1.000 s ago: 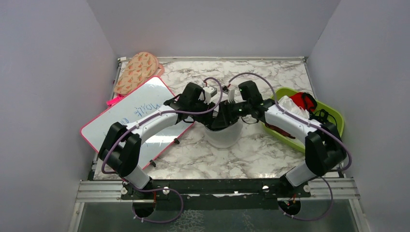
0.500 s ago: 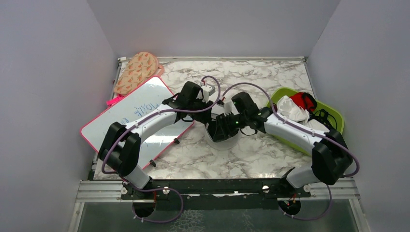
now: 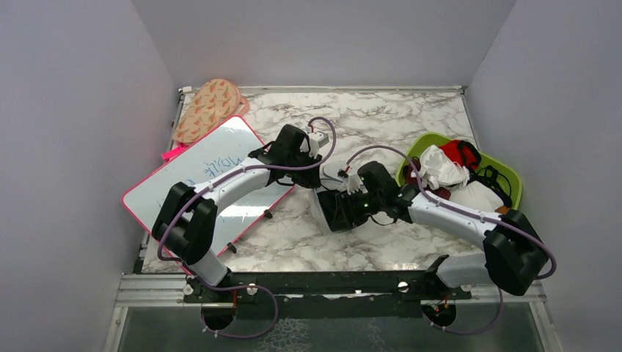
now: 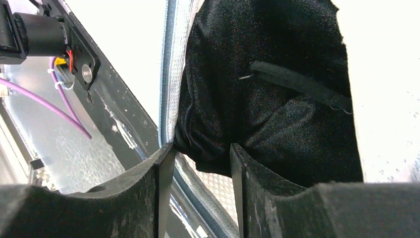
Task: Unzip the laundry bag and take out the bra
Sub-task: Pick up the bra from the laundry bag.
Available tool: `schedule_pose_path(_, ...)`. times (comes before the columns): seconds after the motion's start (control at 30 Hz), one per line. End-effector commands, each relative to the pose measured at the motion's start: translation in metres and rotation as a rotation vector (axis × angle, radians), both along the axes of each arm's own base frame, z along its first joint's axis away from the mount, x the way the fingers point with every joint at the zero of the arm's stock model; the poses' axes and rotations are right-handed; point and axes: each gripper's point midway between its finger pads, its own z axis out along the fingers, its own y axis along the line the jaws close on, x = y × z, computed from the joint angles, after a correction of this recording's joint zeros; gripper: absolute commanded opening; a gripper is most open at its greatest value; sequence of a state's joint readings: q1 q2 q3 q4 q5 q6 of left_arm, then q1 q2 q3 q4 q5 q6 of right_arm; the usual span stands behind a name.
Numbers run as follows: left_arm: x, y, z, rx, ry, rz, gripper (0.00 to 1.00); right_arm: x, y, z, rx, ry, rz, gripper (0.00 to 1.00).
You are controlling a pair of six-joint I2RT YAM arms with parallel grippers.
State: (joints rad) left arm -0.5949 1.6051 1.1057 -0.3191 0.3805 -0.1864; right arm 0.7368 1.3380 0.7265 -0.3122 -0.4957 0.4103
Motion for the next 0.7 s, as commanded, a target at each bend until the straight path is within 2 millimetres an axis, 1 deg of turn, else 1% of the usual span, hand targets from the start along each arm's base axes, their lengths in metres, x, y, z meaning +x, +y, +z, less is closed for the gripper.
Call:
schedule_pose_path(0.0, 0.006, -0.010, 0.017, -0.058, -0.023, -0.030, 0.08, 0.015, -0.002, 0.018, 0.001, -0.112, -0.049, 0.45)
schedule_pose_path(0.1, 0.003, -0.013, 0.020, -0.080, -0.021, -0.049, 0.07, 0.027, -0.004, 0.031, -0.010, -0.172, -0.074, 0.48)
schedule_pose_path(0.17, 0.001, -0.016, 0.021, -0.095, -0.015, -0.061, 0.03, 0.036, -0.003, 0.037, -0.017, -0.207, -0.093, 0.51)
schedule_pose_path(0.2, 0.000, -0.017, 0.021, -0.099, -0.012, -0.065, 0.01, 0.041, -0.003, 0.039, -0.022, -0.223, -0.102, 0.53)
schedule_pose_path(0.27, 0.000, -0.017, 0.019, -0.098, -0.006, -0.065, 0.00, 0.051, -0.002, 0.041, -0.044, -0.259, -0.115, 0.58)
schedule_pose_path(0.4, -0.001, -0.017, 0.017, -0.097, 0.003, -0.065, 0.00, 0.072, 0.003, 0.041, -0.089, -0.294, -0.133, 0.67)
schedule_pose_path(0.6, -0.002, -0.019, 0.017, -0.108, 0.016, -0.073, 0.00, 0.084, 0.016, 0.030, -0.116, -0.250, -0.158, 0.73)
schedule_pose_path(0.67, -0.003, -0.020, 0.018, -0.114, 0.019, -0.076, 0.00, 0.088, 0.016, 0.025, -0.149, -0.255, -0.196, 0.76)
